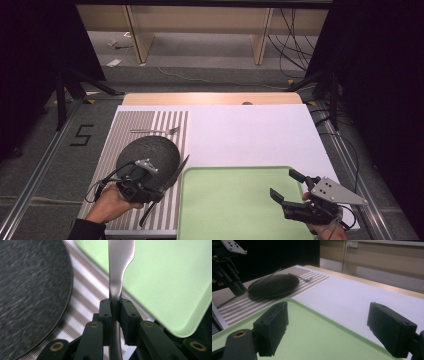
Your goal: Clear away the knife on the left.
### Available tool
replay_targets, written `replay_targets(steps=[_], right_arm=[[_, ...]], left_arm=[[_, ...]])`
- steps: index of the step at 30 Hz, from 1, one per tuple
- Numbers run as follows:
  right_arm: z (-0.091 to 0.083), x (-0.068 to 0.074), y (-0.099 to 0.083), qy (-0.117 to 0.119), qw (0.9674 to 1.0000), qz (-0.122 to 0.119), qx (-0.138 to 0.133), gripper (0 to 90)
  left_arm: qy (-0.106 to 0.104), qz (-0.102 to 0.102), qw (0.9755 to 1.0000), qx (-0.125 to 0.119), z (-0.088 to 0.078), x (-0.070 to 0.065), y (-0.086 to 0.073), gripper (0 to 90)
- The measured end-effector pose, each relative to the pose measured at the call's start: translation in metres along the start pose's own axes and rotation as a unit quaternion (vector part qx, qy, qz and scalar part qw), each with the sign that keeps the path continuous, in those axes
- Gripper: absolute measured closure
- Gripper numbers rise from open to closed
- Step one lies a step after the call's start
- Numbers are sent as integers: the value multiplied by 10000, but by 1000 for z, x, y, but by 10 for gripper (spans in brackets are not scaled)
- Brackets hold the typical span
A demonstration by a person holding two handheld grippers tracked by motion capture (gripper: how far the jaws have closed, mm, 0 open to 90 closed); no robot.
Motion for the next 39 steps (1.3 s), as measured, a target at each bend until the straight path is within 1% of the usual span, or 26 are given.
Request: replay_targets(steps=[1,4,6,9,11,13,17,21,23,24,27,31,32,35,39], right_arm=[[0,0,0,1,10000,-3,-2,180],[0,0,0,4,10000,3,-1,180],[0,0,0,0,10000,2,-3,180],[0,0,0,-3,10000,1,3,180],[0,0,0,-6,10000,0,5,180],[1,0,0,8,10000,17,-1,180],[1,0,0,15,10000,12,5,179],[1,0,0,5,10000,15,-1,180],[1,0,-1,0,10000,30,8,179],[1,-1,-1,-1,10000,28,6,179],[1,0,-1,-1,10000,25,8,179],[1,-1,-1,-5,10000,38,5,179],[1,-1,-1,-4,10000,47,-1,180],[1,-1,-1,-2,10000,51,-4,179],[1,-1,0,-11,10000,43,-10,179]], left_arm=[[-30,-20,10000,-59,-1,-3,2,796],[-137,27,9998,-138,-3,-12,8,796],[-229,106,9996,-144,-3,-19,10,796],[-273,198,9994,-101,0,-28,13,796],[-301,233,9992,-108,2,-33,15,796],[-388,204,9990,-111,3,-38,16,796],[-441,237,9987,-86,7,-46,19,797],[-571,353,9977,-101,10,-54,22,797],[-635,338,9974,-84,12,-59,24,797],[-645,375,9972,-73,13,-60,25,797],[-673,372,9970,-45,15,-66,27,797],[-709,430,9966,-1,18,-70,31,797],[-731,395,9965,-14,19,-72,33,797],[-723,438,9964,45,24,-75,39,797],[-800,503,9954,188,29,-84,44,797]])
Point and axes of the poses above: each handheld gripper's, and its own axes: z roughly forward along the jaws, y roughly out of its top, x roughly to its left, the point moved 10 cm from there along z, roughly forward along the jaws, and after that the axes turned 12 degrees about y, right-handed, at the moved point
